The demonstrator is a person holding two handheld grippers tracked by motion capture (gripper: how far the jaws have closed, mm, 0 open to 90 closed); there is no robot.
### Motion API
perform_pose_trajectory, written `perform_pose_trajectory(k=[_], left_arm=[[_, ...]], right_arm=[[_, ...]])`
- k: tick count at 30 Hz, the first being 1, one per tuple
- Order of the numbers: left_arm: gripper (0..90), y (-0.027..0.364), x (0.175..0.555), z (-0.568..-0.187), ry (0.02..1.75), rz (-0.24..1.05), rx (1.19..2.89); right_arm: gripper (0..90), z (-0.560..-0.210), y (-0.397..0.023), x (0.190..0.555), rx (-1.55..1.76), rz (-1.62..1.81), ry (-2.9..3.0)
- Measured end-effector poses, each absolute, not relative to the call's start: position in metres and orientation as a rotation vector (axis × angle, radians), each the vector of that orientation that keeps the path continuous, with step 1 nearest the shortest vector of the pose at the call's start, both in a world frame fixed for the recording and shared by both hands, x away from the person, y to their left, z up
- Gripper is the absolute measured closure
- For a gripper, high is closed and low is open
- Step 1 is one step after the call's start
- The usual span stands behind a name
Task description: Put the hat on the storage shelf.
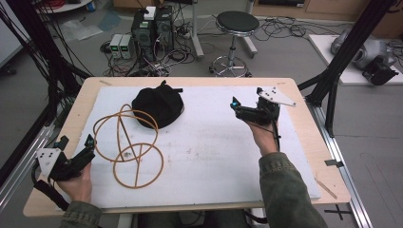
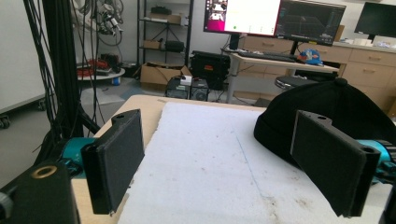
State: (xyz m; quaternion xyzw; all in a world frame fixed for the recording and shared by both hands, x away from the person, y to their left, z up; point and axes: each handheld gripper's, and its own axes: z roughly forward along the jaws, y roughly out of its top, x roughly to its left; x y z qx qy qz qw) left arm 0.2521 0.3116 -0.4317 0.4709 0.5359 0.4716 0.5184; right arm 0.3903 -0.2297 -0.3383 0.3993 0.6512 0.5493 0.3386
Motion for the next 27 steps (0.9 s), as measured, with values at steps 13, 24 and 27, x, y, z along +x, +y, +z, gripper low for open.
perform_pose_trajectory(k=[13,24,27], left_arm=[[17.6,0.313,0.252,-0.431,1.286,1.140,1.127],[17.6,0.312,0.249,-0.431,1.290,1.120,1.118],[17.6,0.312,0.248,-0.430,1.290,1.108,1.108]], right_arm=[[1.6,-0.334,-0.184,0.430,0.986,1.414,1.863],[1.6,-0.339,-0.119,0.466,0.849,1.400,2.093],[1.6,-0.343,-0.103,0.473,0.825,1.390,2.155]])
